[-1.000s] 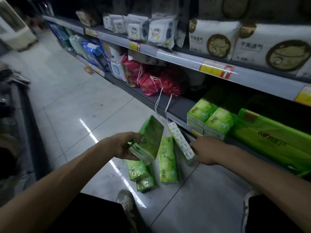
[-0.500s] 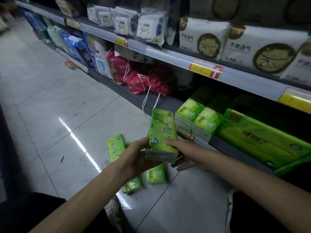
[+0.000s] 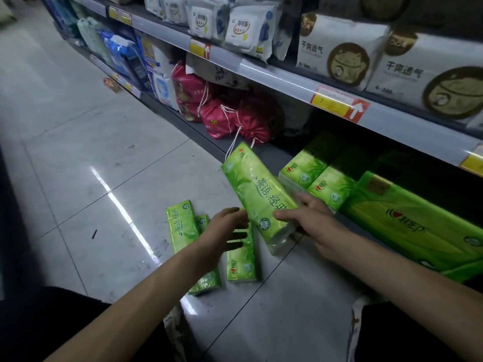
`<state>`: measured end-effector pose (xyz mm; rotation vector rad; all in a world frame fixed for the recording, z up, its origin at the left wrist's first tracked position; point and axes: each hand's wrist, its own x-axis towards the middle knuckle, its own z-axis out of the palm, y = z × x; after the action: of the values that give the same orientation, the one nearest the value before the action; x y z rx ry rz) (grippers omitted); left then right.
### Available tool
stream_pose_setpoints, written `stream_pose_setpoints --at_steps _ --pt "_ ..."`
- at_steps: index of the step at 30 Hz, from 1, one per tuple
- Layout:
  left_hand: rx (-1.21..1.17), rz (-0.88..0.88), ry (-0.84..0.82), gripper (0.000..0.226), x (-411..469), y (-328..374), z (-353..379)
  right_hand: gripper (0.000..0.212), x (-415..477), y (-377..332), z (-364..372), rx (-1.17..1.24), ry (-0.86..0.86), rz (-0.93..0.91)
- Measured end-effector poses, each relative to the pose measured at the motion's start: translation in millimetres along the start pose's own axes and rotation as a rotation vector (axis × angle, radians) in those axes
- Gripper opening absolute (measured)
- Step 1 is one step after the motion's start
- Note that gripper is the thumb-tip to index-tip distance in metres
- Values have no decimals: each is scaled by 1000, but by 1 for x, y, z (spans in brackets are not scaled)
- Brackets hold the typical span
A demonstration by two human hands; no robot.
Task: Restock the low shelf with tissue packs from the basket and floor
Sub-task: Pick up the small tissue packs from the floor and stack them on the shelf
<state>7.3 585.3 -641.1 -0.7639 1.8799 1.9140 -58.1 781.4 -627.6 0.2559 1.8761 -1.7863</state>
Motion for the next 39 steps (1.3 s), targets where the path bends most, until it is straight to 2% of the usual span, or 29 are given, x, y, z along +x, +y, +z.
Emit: stream_pose_setpoints --at_steps 3,5,7,9,16,20,22,28,31,33,37,39 --pt "452 243 302 76 9 -2 -13 69 -1 -9 -5 -47 78 -154" --pt "822 406 431 92 13 -3 -23 74 -2 -14 -7 1 102 -219" --pt "1038 479 480 102 17 -2 -29 68 -2 -18 -9 19 123 -253" --pt "1086 458 461 108 18 0 -30 62 -4 -22 -12 7 110 -282" --pt "957 300 193 126 19 -14 -34 62 -16 -30 -19 -127 14 -330" --pt "848 217 17 105 17 -16 -37 60 -19 -34 -24 -69 -11 -332" --pt "787 206 -52 91 17 -19 -39 66 -18 -37 -29 -6 -11 -306" --pt "600 183 -118 57 13 -17 -38 62 -17 -46 -42 22 39 -273" --pt "479 161 -169 54 4 -8 -42 61 -17 -50 -48 97 91 -262" --pt "356 136 -212 56 -5 0 -42 52 -18 -55 -53 201 102 -246" --pt "261 93 -328 44 -25 18 -38 5 -18 -61 -66 508 212 -199" --pt "196 60 -329 36 -34 23 -33 6 -17 -59 -69 593 279 -153"
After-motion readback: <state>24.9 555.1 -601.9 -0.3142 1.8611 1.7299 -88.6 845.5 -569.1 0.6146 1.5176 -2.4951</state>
